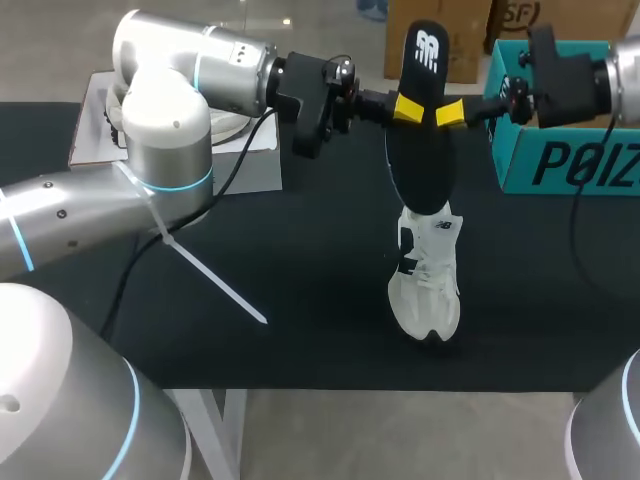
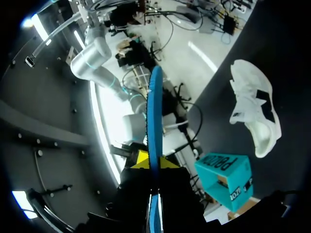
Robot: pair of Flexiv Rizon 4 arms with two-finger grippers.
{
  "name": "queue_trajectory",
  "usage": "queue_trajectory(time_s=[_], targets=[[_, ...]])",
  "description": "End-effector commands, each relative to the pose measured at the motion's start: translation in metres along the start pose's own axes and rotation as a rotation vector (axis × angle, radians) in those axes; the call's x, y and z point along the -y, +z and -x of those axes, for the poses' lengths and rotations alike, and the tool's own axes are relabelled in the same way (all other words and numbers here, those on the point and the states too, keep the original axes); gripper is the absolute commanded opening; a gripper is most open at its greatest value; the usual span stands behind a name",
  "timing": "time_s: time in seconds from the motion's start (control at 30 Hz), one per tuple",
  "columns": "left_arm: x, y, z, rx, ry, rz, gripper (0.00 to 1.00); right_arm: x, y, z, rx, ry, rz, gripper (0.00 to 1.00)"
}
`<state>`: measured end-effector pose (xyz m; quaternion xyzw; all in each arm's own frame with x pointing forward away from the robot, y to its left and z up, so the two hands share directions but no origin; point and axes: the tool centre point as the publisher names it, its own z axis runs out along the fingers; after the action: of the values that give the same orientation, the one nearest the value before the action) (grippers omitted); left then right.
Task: Take the shoe out of the shoebox, open the shoe tongue, remove and reinsert the insole, then place the shoe into the shoebox
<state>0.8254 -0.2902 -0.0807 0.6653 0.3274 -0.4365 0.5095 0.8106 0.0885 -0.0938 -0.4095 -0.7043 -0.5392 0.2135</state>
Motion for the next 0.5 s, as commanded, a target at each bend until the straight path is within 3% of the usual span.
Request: queue_trajectory(time_s=[0.03,0.07,0.17,0.23,0.33,0.5], targets=[[-0.0012,0.0012,0.0001,0.000,0.002,0.001,0.00,0.0033,0.0019,0.0009,-0.006,0.007,0.008,0.00],[-0.0012,0.0012,0.0001,0.000,0.002,0.001,0.00,0.0034,0.0018,0.0008,-0.011,0.010,0.008,0.00],[-0.0012,0.0012,0.0001,0.000,0.002,0.001,0.00,0.0036,0.0017,0.0007,-0.029,0.017,0.009,0.35],[-0.0012,0.0012,0.0001,0.000,0.002,0.001,0.00,0.0037,0.0015,0.0005,-0.030,0.018,0.006,0.48],[-0.0012,0.0012,0.0001,0.000,0.002,0.001,0.00,0.0039,0.0015,0.0002,-0.044,0.023,0.012,0.52],[-0.0012,0.0012,0.0001,0.000,0.002,0.001,0.00,0.0039,0.0007,-0.0002,-0.055,0.029,0.025,0.49]])
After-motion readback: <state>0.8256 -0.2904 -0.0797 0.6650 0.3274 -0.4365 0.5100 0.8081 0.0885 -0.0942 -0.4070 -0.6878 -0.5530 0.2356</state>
